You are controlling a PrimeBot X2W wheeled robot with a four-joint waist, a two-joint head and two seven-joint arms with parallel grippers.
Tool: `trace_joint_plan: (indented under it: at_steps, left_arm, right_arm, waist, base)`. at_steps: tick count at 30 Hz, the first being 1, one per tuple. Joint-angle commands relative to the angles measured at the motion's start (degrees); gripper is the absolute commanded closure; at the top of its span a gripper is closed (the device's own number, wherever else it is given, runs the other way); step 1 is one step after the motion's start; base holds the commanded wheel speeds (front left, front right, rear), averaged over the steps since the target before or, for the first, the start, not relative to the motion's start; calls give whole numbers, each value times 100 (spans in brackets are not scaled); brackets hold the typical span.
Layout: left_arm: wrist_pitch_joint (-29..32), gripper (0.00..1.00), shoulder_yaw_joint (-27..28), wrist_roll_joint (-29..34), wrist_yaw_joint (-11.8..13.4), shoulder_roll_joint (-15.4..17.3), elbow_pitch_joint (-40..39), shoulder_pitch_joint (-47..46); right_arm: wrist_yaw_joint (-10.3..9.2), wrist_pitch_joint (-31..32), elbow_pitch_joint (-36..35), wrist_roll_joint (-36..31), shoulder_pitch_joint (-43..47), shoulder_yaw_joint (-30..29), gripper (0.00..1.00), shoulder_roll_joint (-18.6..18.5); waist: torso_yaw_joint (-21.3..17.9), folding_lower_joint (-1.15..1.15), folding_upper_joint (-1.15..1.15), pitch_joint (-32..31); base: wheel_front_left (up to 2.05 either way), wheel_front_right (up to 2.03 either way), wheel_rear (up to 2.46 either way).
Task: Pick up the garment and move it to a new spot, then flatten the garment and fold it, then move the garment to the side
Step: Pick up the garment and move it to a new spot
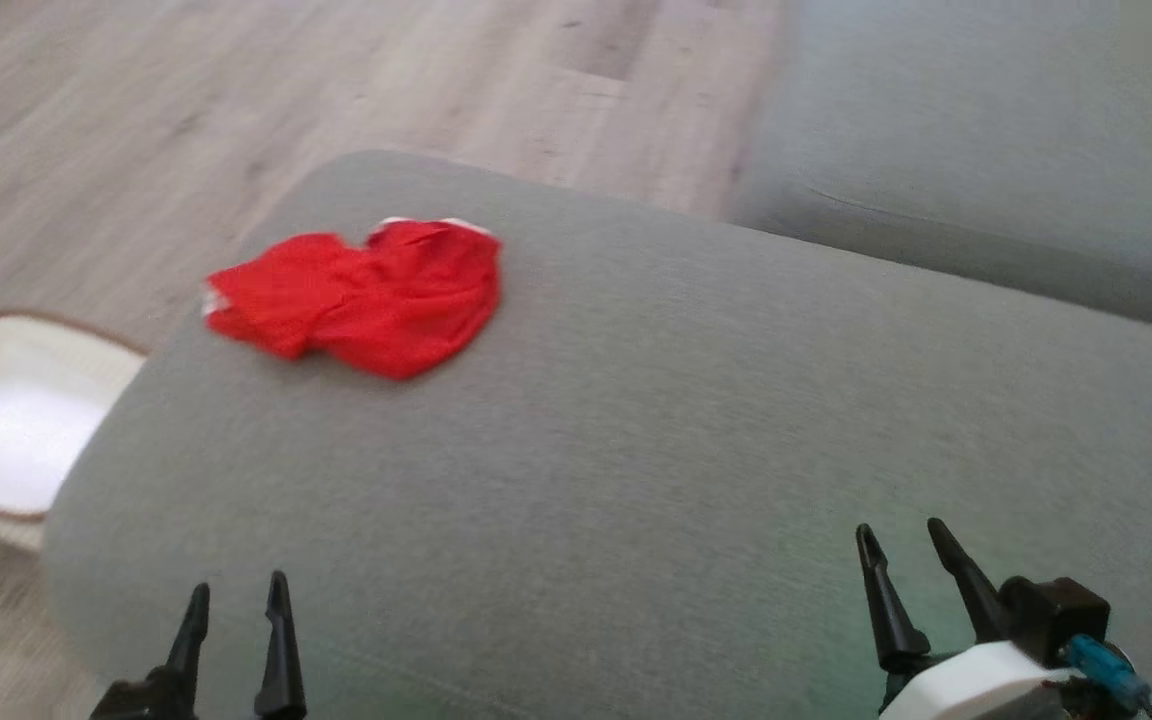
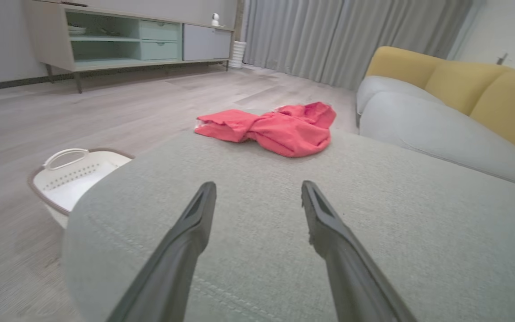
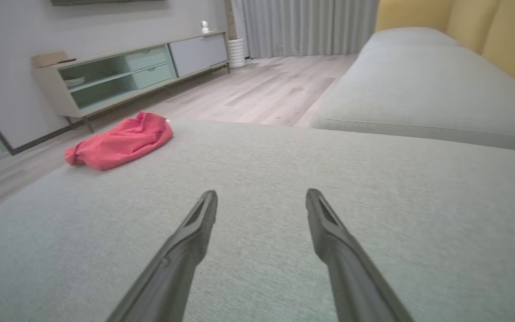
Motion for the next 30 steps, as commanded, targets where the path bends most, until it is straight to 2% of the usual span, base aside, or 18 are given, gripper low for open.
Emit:
trace_joint_plan:
  at_steps: [1,11,18,21,24,27,30]
  left_arm:
    - [-15,0,253,1,41,102,-211,-158]
    - [-97,0,593,-62,200,102,-519,95]
    - [-42,0,835,-105,185,306,-729,-91]
    - [109,0,1076,-74,185,651,-984,-506]
    - [355,0,1350,41,182,1148,-1316,-1135]
    - [776,0,1382,154,-29,1628,-1484,-1953]
    - [1153,0,1390,192,-260,1973,-1368,-2869]
  right_arm:
    - [21,-71,-161,36,-182,157,0,-38]
    - [21,41,-130,-82,-545,495,0,-38]
    - [21,134,-306,-257,-600,320,0,-38]
    - [21,280,-577,-448,-711,210,0,-38]
    - [21,464,-908,-692,-929,92,0,-38]
    - [21,656,-1204,-897,-1147,7,0,-38]
    - [21,831,-1441,-1064,-1369,7,0,-38]
  waist:
    - [426,0,0,-14]
    - [637,0,0,239]
    - [684,0,0,363]
    - [561,0,0,613]
    - [329,0,0,944]
    - [77,0,0,1287]
    - [-241,0,0,1619]
  base:
    - [0,0,0]
    - [0,0,0]
    - [0,0,0]
    - [0,0,0]
    - [0,0,0]
    - [0,0,0]
    - [0,0,0]
